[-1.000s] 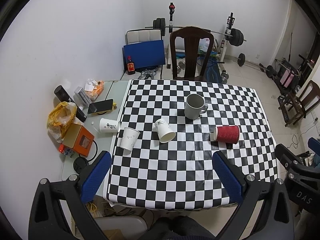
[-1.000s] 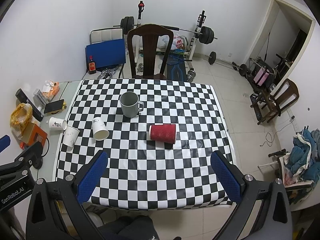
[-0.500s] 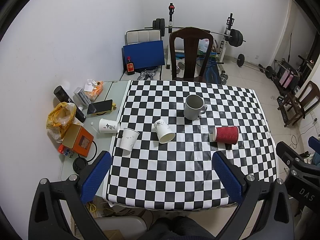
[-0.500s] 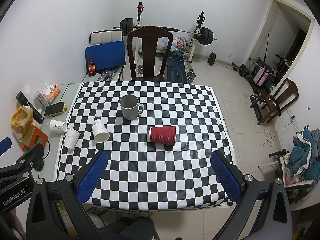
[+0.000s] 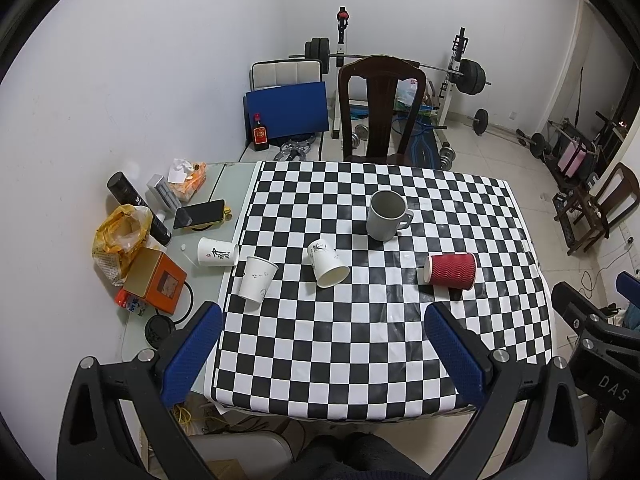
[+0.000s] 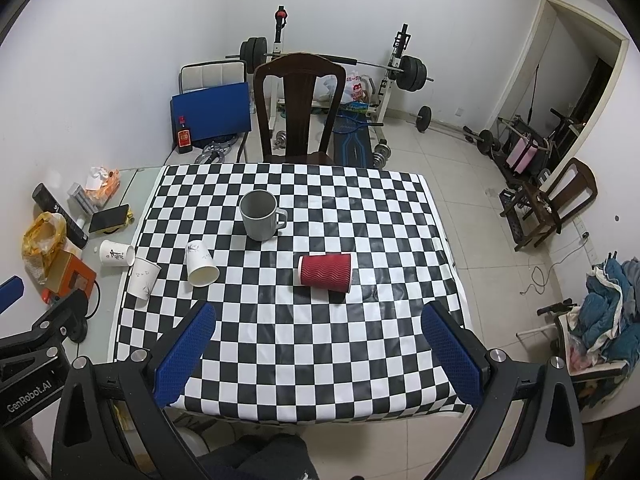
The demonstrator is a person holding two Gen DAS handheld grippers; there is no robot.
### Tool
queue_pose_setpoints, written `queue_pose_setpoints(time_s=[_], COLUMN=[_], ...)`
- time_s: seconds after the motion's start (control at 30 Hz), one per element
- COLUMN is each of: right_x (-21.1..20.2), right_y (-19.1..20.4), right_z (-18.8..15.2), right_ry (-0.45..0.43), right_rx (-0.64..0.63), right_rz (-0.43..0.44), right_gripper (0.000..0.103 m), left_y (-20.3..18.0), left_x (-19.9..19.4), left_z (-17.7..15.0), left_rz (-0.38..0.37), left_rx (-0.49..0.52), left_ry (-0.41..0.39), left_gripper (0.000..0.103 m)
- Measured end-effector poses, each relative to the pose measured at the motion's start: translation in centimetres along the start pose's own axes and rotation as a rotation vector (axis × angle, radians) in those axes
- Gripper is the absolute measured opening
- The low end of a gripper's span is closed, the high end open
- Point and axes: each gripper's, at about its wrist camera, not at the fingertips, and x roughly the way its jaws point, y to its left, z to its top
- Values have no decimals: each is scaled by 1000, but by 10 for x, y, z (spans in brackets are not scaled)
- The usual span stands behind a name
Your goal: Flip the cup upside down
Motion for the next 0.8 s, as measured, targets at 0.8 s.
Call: queue_pose_setpoints(time_s=[0.8], right_x=[5], right_y=[-2], right_z=[3], right_ry=[1], right_rx=[10], right_rz=[6], right_gripper=[103], left_y=[-3], left_x=[10], left_z=[7], left_rz=[16], left_rx=[-3], left_ry=[-6], left_gripper=[103])
